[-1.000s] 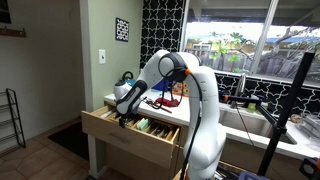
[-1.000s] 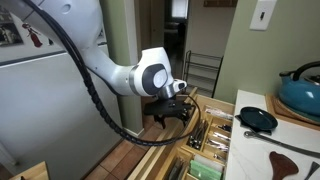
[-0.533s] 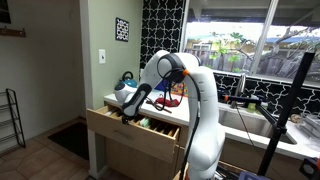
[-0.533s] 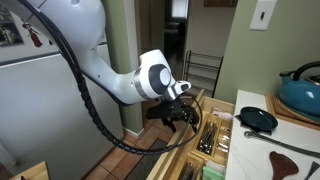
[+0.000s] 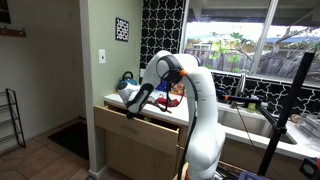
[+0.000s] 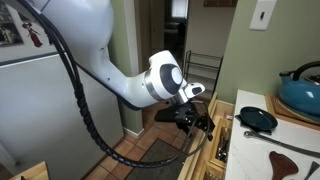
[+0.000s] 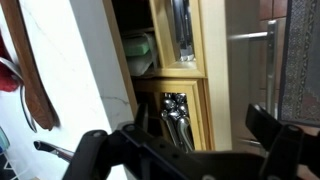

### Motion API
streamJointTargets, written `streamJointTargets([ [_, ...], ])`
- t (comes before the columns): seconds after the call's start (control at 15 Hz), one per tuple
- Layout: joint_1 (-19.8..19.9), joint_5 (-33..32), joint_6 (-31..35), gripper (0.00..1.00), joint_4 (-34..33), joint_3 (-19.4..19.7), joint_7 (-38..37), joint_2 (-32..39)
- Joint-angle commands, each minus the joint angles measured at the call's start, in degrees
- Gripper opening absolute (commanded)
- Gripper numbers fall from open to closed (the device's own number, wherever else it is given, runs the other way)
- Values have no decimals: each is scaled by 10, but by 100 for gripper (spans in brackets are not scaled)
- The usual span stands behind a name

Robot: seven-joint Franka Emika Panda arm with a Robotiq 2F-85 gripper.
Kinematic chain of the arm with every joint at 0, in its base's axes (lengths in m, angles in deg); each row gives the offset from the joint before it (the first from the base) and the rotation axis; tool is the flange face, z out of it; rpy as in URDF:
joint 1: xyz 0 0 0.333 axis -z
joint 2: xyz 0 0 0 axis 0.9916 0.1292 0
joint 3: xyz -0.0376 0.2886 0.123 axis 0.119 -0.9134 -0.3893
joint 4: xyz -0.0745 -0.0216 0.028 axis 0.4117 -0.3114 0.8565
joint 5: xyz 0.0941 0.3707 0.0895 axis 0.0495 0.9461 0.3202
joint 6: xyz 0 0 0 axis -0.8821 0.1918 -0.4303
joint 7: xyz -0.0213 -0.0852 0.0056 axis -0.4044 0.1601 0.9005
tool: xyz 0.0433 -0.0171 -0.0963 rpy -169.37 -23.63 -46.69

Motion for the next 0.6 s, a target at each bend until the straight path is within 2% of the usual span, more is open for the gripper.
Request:
streamJointTargets([
  [0.0,3,48,-33,100,1,-11,-58,-17],
  [0.53,5,149,-91,100,6,-8,-194,-83],
])
